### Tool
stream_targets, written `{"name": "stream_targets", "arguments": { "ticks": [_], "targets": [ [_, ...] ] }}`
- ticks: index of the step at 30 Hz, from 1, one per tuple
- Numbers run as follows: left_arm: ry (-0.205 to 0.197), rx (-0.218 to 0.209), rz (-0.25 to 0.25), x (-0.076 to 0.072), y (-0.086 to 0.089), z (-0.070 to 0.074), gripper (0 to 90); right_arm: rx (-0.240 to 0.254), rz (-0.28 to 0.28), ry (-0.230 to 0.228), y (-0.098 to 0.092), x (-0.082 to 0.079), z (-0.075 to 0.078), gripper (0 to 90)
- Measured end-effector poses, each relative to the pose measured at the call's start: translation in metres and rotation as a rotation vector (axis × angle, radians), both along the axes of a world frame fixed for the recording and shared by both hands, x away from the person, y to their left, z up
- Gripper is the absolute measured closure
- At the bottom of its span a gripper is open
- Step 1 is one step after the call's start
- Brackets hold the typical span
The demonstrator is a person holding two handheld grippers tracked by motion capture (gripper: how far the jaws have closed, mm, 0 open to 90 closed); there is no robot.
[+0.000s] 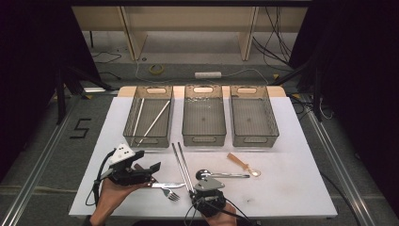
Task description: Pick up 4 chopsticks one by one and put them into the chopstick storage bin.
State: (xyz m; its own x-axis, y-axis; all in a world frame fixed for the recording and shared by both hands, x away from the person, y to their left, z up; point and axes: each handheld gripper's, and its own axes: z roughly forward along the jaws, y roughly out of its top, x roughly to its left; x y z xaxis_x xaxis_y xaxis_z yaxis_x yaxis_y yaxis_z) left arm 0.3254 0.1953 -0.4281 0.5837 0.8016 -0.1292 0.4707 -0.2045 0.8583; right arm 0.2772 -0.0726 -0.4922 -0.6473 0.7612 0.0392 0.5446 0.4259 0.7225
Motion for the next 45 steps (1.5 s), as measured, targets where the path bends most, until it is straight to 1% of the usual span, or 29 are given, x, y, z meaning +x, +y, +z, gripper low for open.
{"name": "stream_targets", "arguments": {
  "ticks": [9, 17, 24, 31, 37, 45],
  "targets": [
    [0.000, 0.003, -0.004, -0.0002, -0.0002, -0.0001, 21.5, -0.004, -0.008, -0.004, 0.0000, 0.0009, -0.0014, 74.3],
    [0.002, 0.004, -0.008, 0.0001, -0.0005, -0.0003, 21.3, -0.019, -0.009, -0.010, 0.0008, 0.0004, -0.0027, 75.1],
    [0.002, 0.003, -0.010, -0.0003, -0.0009, 0.0000, 21.2, -0.024, -0.023, -0.017, 0.0023, -0.0008, -0.0030, 75.9],
    [0.001, 0.002, -0.010, -0.0007, -0.0012, 0.0001, 21.2, -0.034, -0.036, -0.032, 0.0035, -0.0019, -0.0037, 79.8],
    [-0.001, 0.002, -0.009, -0.0012, -0.0014, 0.0002, 21.2, -0.031, -0.054, -0.033, 0.0037, -0.0021, -0.0040, 83.9],
    [0.000, 0.005, -0.013, -0.0018, -0.0018, 0.0005, 21.2, -0.024, -0.070, -0.032, 0.0042, -0.0024, -0.0041, 85.3]
  ]
}}
